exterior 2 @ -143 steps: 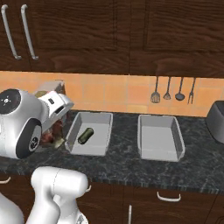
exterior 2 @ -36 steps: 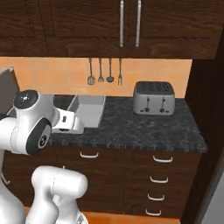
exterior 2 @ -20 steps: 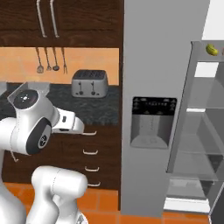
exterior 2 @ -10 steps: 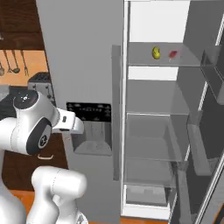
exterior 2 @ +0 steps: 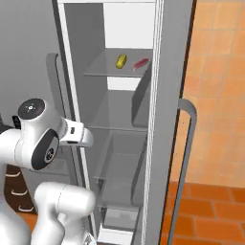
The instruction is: Place one cucumber and one steak in each tupperware on the nearby counter, to pack two identical lunches.
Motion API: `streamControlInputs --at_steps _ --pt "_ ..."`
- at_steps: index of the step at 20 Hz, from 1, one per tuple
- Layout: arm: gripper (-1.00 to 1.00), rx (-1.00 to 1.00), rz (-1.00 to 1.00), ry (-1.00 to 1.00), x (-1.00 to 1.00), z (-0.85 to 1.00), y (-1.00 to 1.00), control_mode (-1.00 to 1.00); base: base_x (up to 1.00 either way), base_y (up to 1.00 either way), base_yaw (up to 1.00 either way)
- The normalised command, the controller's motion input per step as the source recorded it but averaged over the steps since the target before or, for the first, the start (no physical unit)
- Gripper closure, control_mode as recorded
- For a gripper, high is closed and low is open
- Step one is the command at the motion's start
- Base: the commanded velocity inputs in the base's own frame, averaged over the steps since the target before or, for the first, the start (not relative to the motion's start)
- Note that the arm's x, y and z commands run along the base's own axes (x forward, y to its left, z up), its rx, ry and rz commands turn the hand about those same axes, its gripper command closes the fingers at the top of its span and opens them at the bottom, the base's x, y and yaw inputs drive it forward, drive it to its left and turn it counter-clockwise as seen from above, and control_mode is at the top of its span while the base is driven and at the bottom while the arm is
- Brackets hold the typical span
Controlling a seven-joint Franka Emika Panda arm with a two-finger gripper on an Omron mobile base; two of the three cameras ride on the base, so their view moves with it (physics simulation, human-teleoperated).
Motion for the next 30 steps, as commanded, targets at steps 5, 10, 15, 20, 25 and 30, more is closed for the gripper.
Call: streamControlInputs --at_steps 5,10,15,20,25,30 --pt "-1.00 0.00 0.00 0.00 0.00 0.00 0.00 1.00 0.14 -0.21 0.15" --pt "-1.00 0.00 0.00 0.00 0.00 0.00 0.00 1.00 0.01 -0.58 0.10" --pt "-1.00 0.00 0.00 0.00 0.00 0.00 0.00 1.00 0.19 -0.25 0.03" --pt "-1.00 0.00 0.00 -0.15 0.36 0.07 0.28 -1.00 0.00 0.00 0.00" --pt "-1.00 0.00 0.00 -0.45 0.36 0.98 0.27 -1.00 0.00 0.00 0.00" --pt "-1.00 0.09 -0.02 -0.31 0.24 1.00 -0.02 -1.00 0.00 0.00 0.00"
